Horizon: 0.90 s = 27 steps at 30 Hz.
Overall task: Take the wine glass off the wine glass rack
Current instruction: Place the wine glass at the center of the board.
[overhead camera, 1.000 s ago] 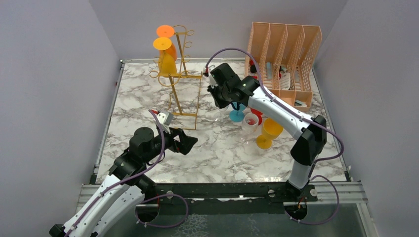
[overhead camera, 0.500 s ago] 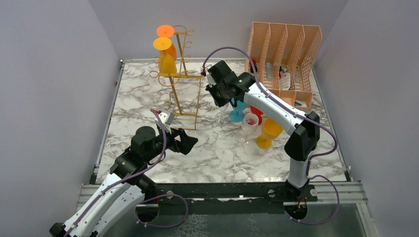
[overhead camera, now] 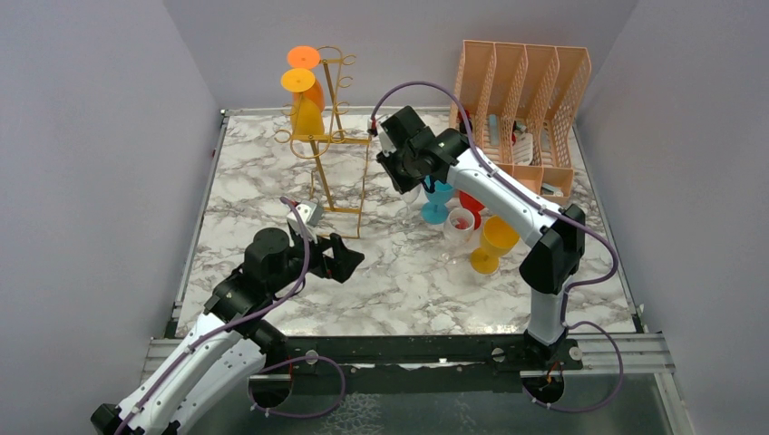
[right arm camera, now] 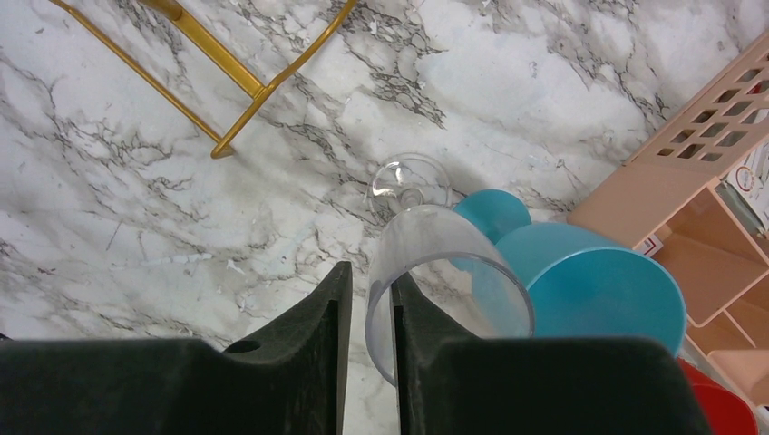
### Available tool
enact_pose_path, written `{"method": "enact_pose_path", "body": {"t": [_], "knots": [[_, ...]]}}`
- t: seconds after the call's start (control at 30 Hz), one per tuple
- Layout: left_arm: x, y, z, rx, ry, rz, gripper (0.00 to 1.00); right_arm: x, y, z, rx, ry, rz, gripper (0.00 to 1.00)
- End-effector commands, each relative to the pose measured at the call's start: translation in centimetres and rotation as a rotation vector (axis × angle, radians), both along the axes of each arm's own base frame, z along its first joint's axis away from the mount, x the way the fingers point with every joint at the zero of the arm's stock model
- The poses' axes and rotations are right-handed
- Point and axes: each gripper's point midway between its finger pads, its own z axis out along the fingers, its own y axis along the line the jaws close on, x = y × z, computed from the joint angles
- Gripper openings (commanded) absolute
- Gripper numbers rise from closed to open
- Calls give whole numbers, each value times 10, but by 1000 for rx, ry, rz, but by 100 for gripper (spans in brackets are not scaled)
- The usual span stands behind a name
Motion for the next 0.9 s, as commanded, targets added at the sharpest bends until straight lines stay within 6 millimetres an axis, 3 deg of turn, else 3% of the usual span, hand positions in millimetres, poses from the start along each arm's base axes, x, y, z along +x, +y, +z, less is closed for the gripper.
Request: {"method": "enact_pose_path", "body": {"t": [0.0,0.47,0.63,0.87], "knots": [[6,3,14,-6,-25,28,99,4,0,11,5,-18,6,28],[13,10,11,18,-13,87,99,11,1,43,57,-85,2,31],[16,12,5,31,7,111,99,9,3,65,122,-134,3,47],[26,34,-13,21,76,304,99,-5,-7,99,264,-223,-37,48]]}}
